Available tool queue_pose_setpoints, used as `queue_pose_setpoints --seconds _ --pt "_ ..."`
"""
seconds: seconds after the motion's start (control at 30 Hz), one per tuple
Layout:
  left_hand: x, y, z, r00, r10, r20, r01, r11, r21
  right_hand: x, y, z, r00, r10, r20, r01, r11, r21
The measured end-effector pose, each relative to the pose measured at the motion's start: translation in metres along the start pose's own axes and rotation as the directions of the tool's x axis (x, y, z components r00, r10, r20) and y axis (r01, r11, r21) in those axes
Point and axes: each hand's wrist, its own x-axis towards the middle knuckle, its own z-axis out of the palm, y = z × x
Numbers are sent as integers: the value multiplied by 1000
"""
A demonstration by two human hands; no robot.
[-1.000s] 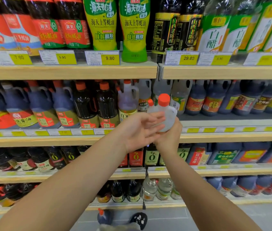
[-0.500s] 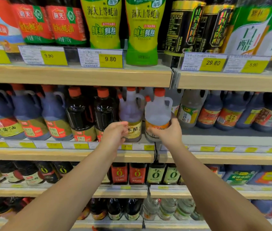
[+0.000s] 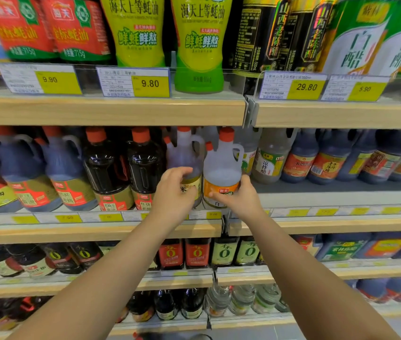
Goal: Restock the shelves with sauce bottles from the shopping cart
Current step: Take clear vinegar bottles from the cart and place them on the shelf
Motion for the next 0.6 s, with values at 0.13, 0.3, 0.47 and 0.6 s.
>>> queue_pose_setpoints --seconds 0.13,0.3,0.47,0.6 --pt "-1 -12 2 966 258 8 -241 887 395 -19 -2 -3 964 -232 -131 196 949 -246" --pt "0 -24 10 968 223 116 -249 784 569 -30 -15 6 865 -489 -111 319 709 -629" --pt "-1 -29 14 971 201 127 -238 800 551 -23 -8 12 911 -406 -70 299 769 -565" --pt "0 -32 13 972 208 109 -234 812 534 -15 -7 9 912 -403 -76 304 789 -533"
